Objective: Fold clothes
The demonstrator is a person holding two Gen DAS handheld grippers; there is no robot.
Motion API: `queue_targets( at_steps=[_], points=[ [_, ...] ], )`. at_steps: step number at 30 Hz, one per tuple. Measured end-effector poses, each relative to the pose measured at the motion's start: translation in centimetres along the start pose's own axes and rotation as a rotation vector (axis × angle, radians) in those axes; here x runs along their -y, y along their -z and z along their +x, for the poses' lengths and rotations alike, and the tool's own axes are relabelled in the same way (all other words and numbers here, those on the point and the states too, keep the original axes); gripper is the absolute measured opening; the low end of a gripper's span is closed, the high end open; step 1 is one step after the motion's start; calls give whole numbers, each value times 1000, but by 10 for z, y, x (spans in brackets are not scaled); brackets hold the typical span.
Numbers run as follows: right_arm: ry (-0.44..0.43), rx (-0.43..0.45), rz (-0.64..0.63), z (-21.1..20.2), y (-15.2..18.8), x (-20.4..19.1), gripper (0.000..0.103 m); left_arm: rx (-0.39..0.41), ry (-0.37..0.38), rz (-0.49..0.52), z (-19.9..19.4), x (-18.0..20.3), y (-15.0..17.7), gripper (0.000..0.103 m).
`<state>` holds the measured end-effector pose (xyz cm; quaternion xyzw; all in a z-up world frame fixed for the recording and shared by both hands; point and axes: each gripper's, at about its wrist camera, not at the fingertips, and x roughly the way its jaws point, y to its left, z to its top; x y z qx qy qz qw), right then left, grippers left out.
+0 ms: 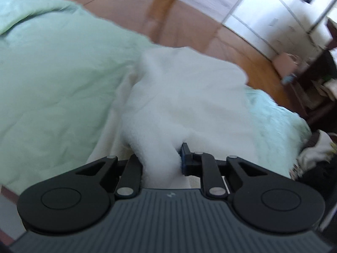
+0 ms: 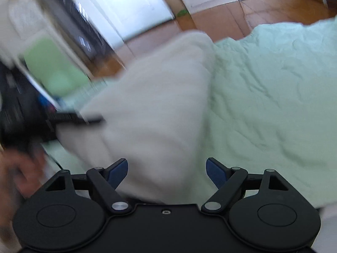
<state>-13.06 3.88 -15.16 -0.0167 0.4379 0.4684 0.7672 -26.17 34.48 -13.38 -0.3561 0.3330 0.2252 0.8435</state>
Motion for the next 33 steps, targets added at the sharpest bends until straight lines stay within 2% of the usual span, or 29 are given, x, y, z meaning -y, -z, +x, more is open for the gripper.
queue_targets(
  at_steps=[3,4,5,7,9,10,11,13,15,16,18,20,23,24,26,28,30,31,32,33],
  points=[
    [73,-58,-107,15,14,-13,86,25,-18,-8,-11,-1,5,14],
    [71,-61,-142,19,15,-19,86,36,-30,-4,-15,0,5,13],
    [51,-50,-178,22,15,-28,85,48,-42,0,-18,1,6,9],
    [60,0,-226,28,12,-41,85,58,-61,9,-24,-3,2,8],
    [134,51,-221,44,7,-47,85,26,-26,-34,-21,-11,-3,8],
    [185,43,-224,53,4,-47,77,0,-13,-59,-16,-16,-4,8],
    [234,15,-240,61,0,-49,46,1,-35,-44,-16,-17,-2,8],
    [274,5,-249,44,-11,-59,32,14,-93,2,-19,-18,2,9],
    [285,6,-259,22,-20,-69,25,53,-152,86,-28,-12,6,9],
    [276,4,-273,14,-21,-69,23,49,-178,114,-28,-11,9,9],
    [263,-54,-244,21,-17,-57,23,6,-192,133,-15,-14,17,10],
    [262,-134,-185,40,-5,-41,23,-5,-214,147,-6,-18,24,13],
    [244,-148,-222,38,2,-41,23,-10,-238,165,0,-22,30,14],
    [231,-160,-238,35,0,-41,23,-5,-235,149,-5,-23,27,15],
    [195,-204,-263,28,-10,-39,25,7,-223,102,-16,-30,21,28],
    [146,-230,-247,14,-20,-35,25,19,-205,46,-30,-38,12,31],
    [71,-176,-193,-14,-33,-26,30,55,-162,34,-44,-40,-1,31],
    [29,-134,-166,-28,-39,-22,35,74,-140,30,-50,-40,-8,29],
    [-11,-82,-139,-41,-46,-17,45,93,-117,27,-57,-40,-14,35],
    [-34,-34,-119,-49,-54,-13,50,110,-91,42,-60,-37,-22,39]
  ],
)
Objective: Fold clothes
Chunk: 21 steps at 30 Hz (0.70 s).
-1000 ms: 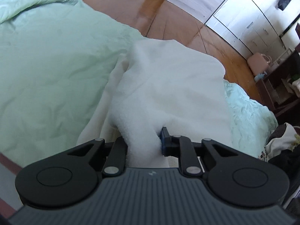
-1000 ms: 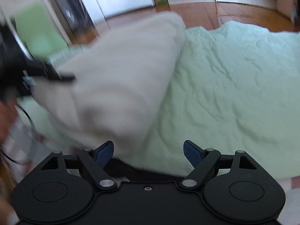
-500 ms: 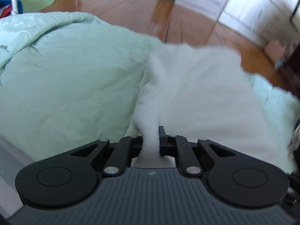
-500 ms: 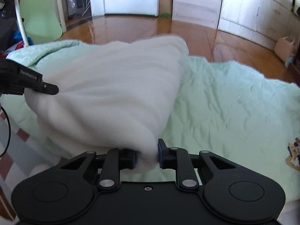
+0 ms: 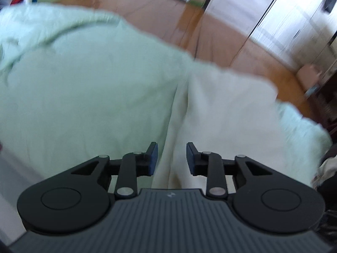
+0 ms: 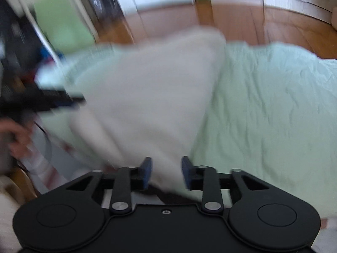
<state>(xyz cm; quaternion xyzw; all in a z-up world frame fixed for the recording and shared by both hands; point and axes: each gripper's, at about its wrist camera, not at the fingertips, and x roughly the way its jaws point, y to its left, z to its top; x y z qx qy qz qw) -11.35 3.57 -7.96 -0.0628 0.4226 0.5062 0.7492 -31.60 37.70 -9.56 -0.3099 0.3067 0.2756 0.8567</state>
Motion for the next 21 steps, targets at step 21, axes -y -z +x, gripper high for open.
queue_targets(
  at_steps=[21],
  points=[
    [436,131,-85,215,-188,60,48,-128,-235,179,157,31,-72,69]
  ],
)
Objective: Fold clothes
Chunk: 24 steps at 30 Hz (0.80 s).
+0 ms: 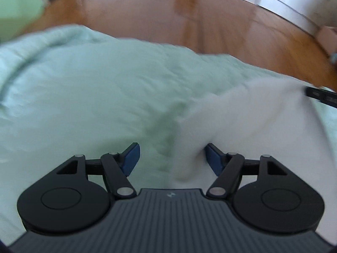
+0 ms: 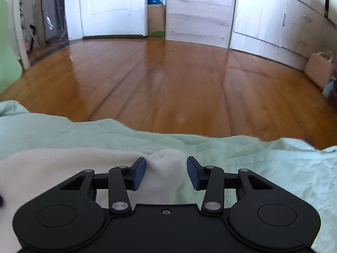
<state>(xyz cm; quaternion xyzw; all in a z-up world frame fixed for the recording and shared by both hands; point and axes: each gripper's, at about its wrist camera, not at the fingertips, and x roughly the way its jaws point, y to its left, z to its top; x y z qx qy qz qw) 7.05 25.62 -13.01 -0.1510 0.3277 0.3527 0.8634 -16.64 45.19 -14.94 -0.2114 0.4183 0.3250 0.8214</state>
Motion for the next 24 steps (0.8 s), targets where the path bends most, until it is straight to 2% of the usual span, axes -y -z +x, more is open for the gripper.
queue_targets(
  at_steps=[2,4,5,6,8,11,13,15,18,22,24],
  points=[
    [48,-6,20,-6,0,0,47,0,-42,-16,-3,-11,0,65],
    [51,-33,103,-16,4,9,51,-32,-82,-13,-5,-19,0,57],
    [47,-50,154,-21,6,14,53,-45,-37,-19,-7,-23,1,57],
    [-12,-75,214,-26,11,22,55,-59,21,-26,-9,-27,2,57],
    [-191,-136,335,-32,30,37,67,-57,158,-89,-18,-37,6,59],
    [-357,-212,440,-36,58,51,70,-38,306,-182,-31,-50,11,61],
    [-432,-244,488,-41,75,60,77,-15,391,-231,-42,-58,16,61],
    [-507,-260,549,-49,94,69,79,7,469,-282,-50,-65,23,63],
    [-592,-303,598,-58,121,75,83,-31,594,-322,-50,-69,37,70],
    [-651,-352,595,-68,149,69,85,-140,563,-250,-35,-62,60,71],
    [-683,-362,622,-71,160,66,86,-196,424,-200,-25,-58,75,82]
  ],
)
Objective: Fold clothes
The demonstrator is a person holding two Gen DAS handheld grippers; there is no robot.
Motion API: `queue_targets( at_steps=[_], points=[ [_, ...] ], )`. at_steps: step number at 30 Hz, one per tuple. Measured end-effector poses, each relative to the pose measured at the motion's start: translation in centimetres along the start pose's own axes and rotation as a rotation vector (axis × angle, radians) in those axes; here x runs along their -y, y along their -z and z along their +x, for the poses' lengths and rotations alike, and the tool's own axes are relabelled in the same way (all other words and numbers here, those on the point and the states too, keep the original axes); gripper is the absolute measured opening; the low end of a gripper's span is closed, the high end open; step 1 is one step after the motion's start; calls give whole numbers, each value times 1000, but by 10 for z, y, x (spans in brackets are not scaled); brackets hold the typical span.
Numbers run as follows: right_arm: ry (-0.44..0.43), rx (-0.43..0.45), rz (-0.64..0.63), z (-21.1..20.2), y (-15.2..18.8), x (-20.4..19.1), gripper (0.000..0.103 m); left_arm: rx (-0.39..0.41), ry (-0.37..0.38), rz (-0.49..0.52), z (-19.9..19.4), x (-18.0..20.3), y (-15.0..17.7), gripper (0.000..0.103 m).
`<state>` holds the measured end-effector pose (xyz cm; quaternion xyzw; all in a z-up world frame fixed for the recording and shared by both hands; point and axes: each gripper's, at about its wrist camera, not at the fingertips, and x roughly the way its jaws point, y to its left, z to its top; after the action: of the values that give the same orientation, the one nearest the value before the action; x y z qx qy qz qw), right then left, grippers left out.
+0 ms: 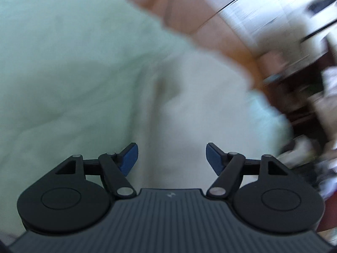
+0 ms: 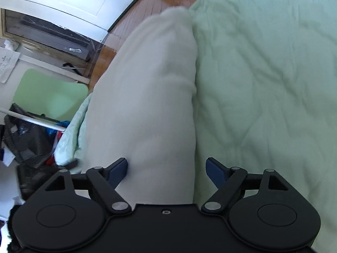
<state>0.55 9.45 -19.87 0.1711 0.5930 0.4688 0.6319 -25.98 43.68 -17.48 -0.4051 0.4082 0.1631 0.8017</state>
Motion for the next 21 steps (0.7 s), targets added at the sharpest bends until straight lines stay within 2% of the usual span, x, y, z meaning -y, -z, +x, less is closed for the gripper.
queue_targets(
  at_steps=[1,3,4,5,7,8,10,12,14,16,18,21],
  points=[
    [-21,-8,27,3,2,4,87,-2,-37,0,4,-3,7,90],
    [-56,-27,79,13,3,11,91,33,21,-42,3,-13,18,90],
    [-62,-31,96,18,1,13,92,21,116,-97,6,-22,21,86],
    [-69,-33,101,24,-1,14,92,3,223,-159,11,-31,24,76],
    [-71,-34,87,37,-6,8,92,-51,432,-308,25,-51,33,63],
    [-65,-33,74,43,-10,2,92,-60,457,-338,31,-54,37,61],
    [-45,-24,36,54,-17,-11,91,-49,452,-333,38,-54,44,61],
    [-4,5,-71,53,-19,-33,79,-17,417,-299,35,-44,44,56],
    [25,42,-170,43,-15,-51,62,22,365,-206,26,-26,40,42],
    [44,75,-210,32,-10,-63,58,62,300,-57,15,-1,37,39],
    [83,115,-271,23,-4,-76,56,83,252,38,7,21,35,37],
    [135,203,-378,4,4,-98,56,113,263,53,3,35,33,37]
  ],
)
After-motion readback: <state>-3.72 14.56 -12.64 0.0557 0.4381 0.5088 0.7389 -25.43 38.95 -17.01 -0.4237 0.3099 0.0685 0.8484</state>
